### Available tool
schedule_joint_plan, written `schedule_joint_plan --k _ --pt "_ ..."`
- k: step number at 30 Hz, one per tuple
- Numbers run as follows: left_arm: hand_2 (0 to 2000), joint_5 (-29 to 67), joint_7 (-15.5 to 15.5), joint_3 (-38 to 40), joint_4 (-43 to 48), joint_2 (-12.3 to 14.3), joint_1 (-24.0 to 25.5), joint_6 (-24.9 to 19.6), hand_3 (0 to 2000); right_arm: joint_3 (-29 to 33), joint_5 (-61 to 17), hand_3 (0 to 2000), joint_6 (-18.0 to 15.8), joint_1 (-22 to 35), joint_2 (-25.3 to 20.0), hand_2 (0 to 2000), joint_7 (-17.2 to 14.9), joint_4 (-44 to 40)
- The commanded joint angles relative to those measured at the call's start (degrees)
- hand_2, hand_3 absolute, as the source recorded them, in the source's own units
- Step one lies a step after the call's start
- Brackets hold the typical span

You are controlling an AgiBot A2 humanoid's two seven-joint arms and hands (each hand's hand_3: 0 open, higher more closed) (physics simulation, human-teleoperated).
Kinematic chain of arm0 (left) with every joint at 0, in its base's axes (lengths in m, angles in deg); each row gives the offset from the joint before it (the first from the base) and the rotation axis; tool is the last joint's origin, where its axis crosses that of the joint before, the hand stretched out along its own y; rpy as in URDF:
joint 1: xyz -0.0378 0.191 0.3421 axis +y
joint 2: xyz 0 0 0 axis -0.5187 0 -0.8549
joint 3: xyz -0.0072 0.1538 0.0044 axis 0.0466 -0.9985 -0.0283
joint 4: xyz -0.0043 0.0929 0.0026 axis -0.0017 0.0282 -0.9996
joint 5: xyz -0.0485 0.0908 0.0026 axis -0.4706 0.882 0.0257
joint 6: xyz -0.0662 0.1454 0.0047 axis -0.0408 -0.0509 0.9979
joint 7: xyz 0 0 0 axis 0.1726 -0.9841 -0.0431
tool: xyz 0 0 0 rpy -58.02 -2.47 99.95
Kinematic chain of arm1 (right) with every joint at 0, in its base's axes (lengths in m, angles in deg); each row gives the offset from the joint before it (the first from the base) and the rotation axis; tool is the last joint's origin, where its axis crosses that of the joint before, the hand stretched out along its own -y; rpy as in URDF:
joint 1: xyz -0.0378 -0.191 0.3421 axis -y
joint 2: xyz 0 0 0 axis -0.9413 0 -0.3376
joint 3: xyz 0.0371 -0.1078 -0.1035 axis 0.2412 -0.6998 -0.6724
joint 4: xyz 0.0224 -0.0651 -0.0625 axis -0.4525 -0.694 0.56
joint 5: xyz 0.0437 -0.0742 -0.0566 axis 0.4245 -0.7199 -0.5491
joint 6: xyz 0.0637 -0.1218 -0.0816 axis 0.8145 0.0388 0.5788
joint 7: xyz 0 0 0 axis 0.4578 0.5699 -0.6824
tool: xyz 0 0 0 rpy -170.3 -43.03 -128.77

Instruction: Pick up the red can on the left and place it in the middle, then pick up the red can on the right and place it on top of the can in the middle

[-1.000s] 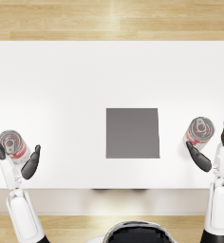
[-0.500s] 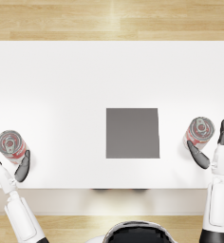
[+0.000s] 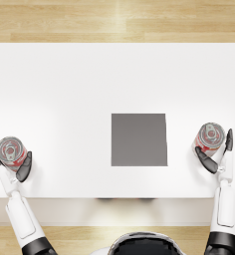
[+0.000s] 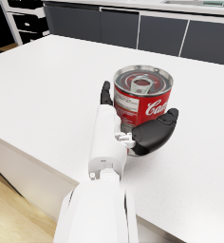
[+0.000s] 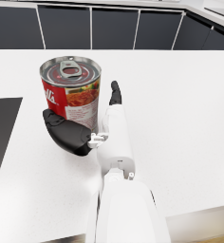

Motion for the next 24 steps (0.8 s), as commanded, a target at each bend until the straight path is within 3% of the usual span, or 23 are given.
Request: schedule_joint_plan --k 1,19,20,21,22,24 --pt "0 0.0 0.0 0.2 -4.9 -1.1 -3.2 0.0 0 0.4 0.0 0 -0.4 2.1 -0.1 0 0.0 -2.7" --pt "0 0.0 0.0 0.8 -7.5 -0.7 -6.3 -0.7 0 -0.8 0.0 0 1.1 6.9 -2.0 0 -0.2 -5.5" --pt "0 0.0 0.0 0.7 -7.3 -0.6 -6.2 -0.7 0 -0.4 0.0 327 0.9 6.4 -2.0 1361 -0.2 -4.2" --pt "1361 0.0 0.0 0.9 -7.2 -0.5 -6.0 -0.7 327 -0.3 0.0 653 -0.7 6.4 -2.1 2000 -0.2 -4.2" --pt "2000 0.0 0.0 1.1 -6.5 -0.4 -5.8 -1.3 653 -0.4 0.0 980 -2.1 6.1 -2.2 2000 -0.3 -3.8" --pt "2000 0.0 -0.1 0.6 -5.7 -0.2 -5.7 -2.2 1307 0.5 0.0 1520 -2.8 6.0 -2.4 2000 0.0 -3.0"
